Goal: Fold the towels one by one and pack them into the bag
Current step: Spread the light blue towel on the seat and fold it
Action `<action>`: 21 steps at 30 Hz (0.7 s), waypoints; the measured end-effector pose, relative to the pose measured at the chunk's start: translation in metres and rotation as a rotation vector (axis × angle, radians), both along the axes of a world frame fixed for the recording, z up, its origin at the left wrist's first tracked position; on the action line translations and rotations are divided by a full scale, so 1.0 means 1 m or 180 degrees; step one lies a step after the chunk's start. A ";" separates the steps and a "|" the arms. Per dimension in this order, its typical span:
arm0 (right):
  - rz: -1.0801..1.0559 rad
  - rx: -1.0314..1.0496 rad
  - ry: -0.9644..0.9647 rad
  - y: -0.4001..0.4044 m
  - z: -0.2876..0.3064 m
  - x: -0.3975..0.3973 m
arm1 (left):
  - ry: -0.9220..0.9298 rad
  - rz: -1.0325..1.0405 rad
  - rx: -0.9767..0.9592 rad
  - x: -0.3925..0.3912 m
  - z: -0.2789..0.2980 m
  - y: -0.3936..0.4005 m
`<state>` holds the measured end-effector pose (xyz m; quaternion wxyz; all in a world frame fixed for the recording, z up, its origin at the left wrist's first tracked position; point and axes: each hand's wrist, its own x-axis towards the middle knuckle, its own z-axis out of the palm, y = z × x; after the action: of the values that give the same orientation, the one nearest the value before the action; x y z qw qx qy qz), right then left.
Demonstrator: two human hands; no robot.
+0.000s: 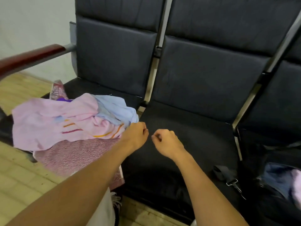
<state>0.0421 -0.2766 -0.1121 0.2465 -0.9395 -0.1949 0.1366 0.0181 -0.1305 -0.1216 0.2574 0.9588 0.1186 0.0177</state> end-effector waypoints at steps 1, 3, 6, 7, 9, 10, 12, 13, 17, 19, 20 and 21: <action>0.0068 0.0028 0.0061 0.007 -0.004 0.000 | 0.0082 0.0056 0.0163 -0.001 -0.006 0.011; 0.0285 -0.0146 0.0107 0.020 -0.011 0.001 | 0.0173 0.0148 0.0369 0.001 -0.014 0.030; 0.0467 -0.0206 0.0068 0.036 -0.017 0.005 | 0.0313 0.0275 0.0624 0.005 -0.012 0.049; 0.0481 -0.0155 0.0024 0.040 -0.019 0.007 | 0.0385 0.0280 0.0783 0.005 -0.010 0.053; 0.0523 -0.0098 -0.0054 0.054 -0.023 0.010 | 0.0569 0.0235 0.1113 0.004 -0.012 0.062; 0.0543 -0.0080 -0.0078 0.060 -0.025 0.012 | 0.0677 0.0201 0.1240 0.003 -0.014 0.066; 0.0543 -0.0004 -0.0125 0.075 -0.030 0.012 | 0.0919 0.0130 0.1303 0.001 -0.023 0.073; 0.0533 0.0035 -0.0137 0.082 -0.033 0.012 | 0.1022 0.0099 0.1261 0.000 -0.028 0.075; 0.0536 0.0133 -0.0142 0.108 -0.044 0.010 | 0.1090 0.0060 0.0969 0.007 -0.040 0.087; 0.0532 0.0193 -0.0156 0.117 -0.049 0.011 | 0.1052 0.0095 0.0802 0.011 -0.042 0.092; 0.0506 0.0215 -0.0139 0.121 -0.051 0.013 | 0.1058 0.0077 0.0789 0.012 -0.043 0.094; 0.0462 0.0229 -0.0118 0.124 -0.052 0.014 | 0.1034 0.0047 0.0838 0.013 -0.043 0.095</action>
<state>0.0561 -0.1529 -0.1644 0.2659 -0.9158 -0.2718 0.1297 0.0309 -0.0353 -0.1645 0.1072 0.9735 0.1622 -0.1200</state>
